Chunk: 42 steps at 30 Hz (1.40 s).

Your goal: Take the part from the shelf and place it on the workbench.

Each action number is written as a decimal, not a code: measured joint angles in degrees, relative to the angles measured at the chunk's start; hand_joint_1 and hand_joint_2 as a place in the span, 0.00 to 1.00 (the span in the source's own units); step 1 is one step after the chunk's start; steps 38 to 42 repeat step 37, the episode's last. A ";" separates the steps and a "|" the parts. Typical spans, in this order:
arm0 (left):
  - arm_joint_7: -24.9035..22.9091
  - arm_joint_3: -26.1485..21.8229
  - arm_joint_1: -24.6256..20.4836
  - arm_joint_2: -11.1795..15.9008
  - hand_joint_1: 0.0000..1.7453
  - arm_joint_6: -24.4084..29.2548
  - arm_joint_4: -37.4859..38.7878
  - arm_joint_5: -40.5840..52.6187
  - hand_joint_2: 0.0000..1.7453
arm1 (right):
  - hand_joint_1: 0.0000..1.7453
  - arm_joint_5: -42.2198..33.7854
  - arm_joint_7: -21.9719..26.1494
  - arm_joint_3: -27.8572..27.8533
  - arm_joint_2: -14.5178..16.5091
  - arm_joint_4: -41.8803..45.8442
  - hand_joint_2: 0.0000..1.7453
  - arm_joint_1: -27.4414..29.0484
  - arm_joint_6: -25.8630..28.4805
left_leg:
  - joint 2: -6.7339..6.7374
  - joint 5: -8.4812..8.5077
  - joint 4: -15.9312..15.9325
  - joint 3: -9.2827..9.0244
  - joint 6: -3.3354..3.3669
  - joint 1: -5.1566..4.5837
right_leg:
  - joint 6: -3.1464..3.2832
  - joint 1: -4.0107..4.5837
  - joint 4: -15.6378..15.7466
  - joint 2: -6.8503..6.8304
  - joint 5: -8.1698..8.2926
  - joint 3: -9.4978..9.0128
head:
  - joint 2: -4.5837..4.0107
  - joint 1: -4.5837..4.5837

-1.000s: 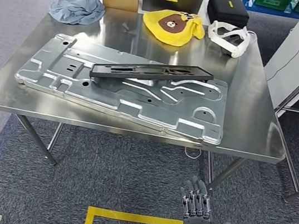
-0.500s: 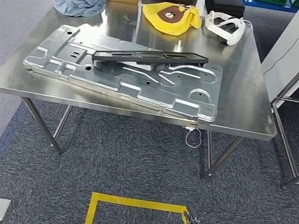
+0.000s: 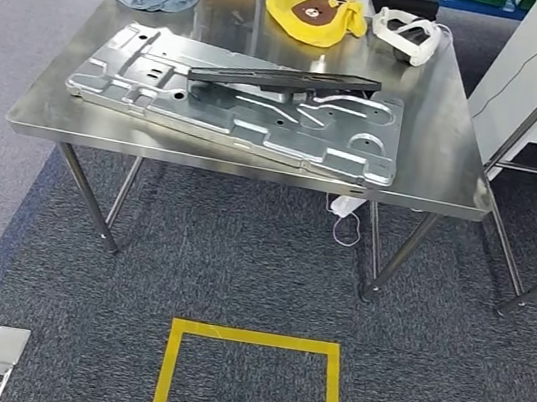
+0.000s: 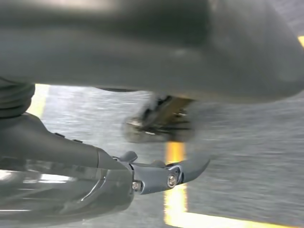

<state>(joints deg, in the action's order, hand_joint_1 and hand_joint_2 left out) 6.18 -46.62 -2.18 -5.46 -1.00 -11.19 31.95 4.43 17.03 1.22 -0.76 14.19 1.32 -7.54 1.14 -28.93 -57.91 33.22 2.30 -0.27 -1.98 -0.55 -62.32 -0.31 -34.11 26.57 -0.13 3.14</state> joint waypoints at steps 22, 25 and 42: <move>1.37 -0.09 -0.44 1.77 0.00 -1.02 -0.02 3.23 0.00 | 0.00 1.15 -5.76 0.15 1.79 -4.19 0.00 -2.07 -2.94 | -0.35 -4.15 2.80 -8.30 0.22 0.21 | 0.35 0.02 0.65 -0.30 2.11 9.10 | 0.00 0.07; 1.40 -0.09 -0.40 1.83 0.00 -1.03 -0.02 3.75 0.00 | 0.00 1.14 -6.30 0.16 1.81 -4.30 0.00 -1.96 -3.00 | -0.18 -2.54 2.13 -5.60 0.67 0.03 | -0.08 -0.10 -8.97 -0.11 -4.80 10.77 | 0.00 -0.02; 1.12 -0.02 -0.72 1.84 0.00 -1.32 -0.02 4.63 0.33 | 0.00 0.74 -13.63 0.13 1.35 -4.45 0.67 -2.43 -2.02 | -0.29 -1.42 -1.59 0.32 -1.70 -0.15 | 1.87 -0.22 6.96 0.03 0.49 -1.72 | 0.00 0.06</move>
